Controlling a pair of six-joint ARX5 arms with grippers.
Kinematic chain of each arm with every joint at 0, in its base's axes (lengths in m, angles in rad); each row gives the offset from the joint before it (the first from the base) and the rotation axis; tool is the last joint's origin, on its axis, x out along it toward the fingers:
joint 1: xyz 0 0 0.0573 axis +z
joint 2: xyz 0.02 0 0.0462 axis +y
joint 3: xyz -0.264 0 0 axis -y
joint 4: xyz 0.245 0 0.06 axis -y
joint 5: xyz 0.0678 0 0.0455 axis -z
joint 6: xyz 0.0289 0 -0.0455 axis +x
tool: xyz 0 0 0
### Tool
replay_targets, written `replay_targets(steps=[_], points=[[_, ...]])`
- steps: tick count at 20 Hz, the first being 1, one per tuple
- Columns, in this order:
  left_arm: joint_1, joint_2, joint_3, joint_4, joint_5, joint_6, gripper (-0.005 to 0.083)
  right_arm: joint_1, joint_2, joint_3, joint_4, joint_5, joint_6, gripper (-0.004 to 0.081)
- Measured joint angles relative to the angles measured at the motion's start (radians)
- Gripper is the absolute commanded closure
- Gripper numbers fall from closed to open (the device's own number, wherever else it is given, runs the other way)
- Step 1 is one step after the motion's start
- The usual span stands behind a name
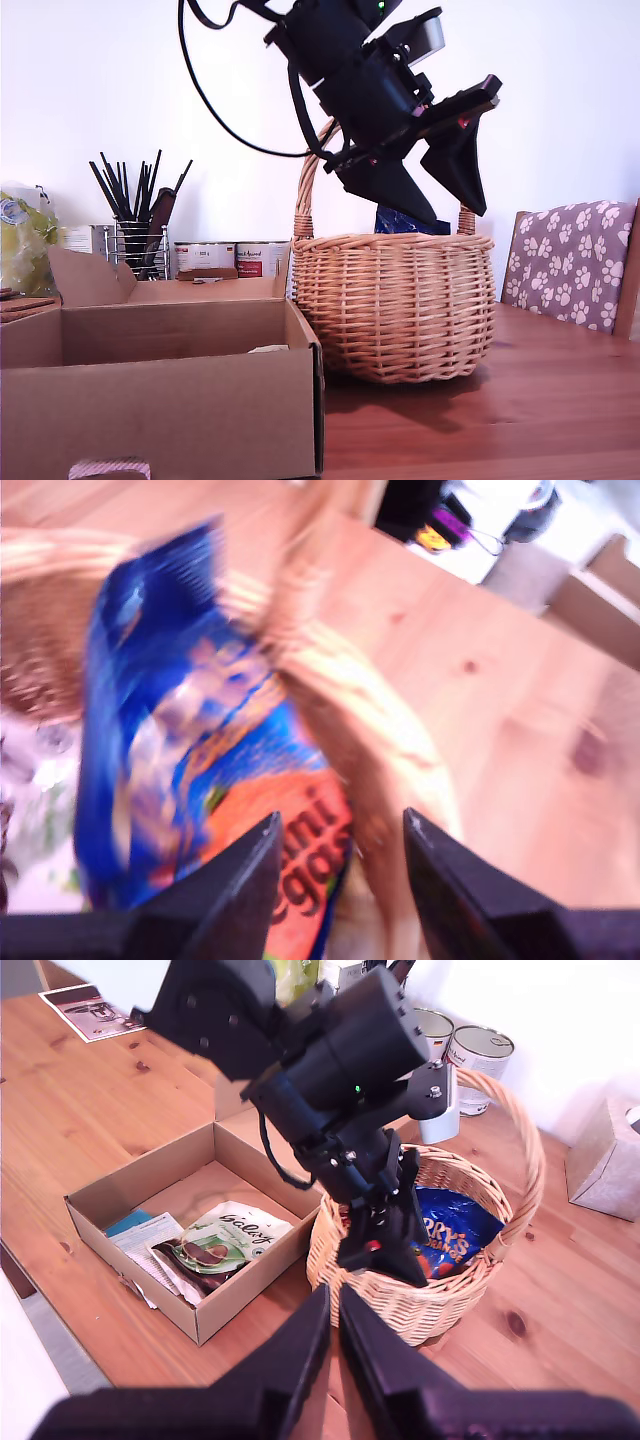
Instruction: Move the bags of Easter eggs from the cardboard box on the left into the woven basket on the right side.
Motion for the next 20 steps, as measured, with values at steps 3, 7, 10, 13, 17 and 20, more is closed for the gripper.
replay_targets(steps=[3, 7, 10, 13, 17, 20], points=[[0.0, 0.0, 0.057, -0.152, -0.013, 0.051, 0.0188, 0.0, 0.0, 0.0, 0.0, 0.0, 0.0, 0.0783], [0.0, -0.013, 0.106, -0.35, 0.0, 0.201, 0.0274, 0.0, 0.0, 0.0, -0.011, 0.0, 0.0, 0.0783], [0.0, -0.014, 0.104, -0.441, 0.076, 0.333, 0.0294, 0.0, 0.0, 0.0, -0.029, 0.0, 0.0, 0.0783], [0.0, -0.014, 0.103, -0.428, 0.089, 0.431, 0.029, 0.0, 0.0, 0.0, -0.035, 0.0, 0.0, 0.0783], [0.0, -0.014, 0.103, -0.389, 0.086, 0.528, 0.0266, 0.0, -0.001, 0.0, -0.046, 0.0, 0.0, 0.0783], [0.0, -0.014, 0.103, -0.349, 0.093, 0.536, 0.0256, 0.0, -0.001, 0.0, -0.047, 0.0, 0.0, 0.0783]])
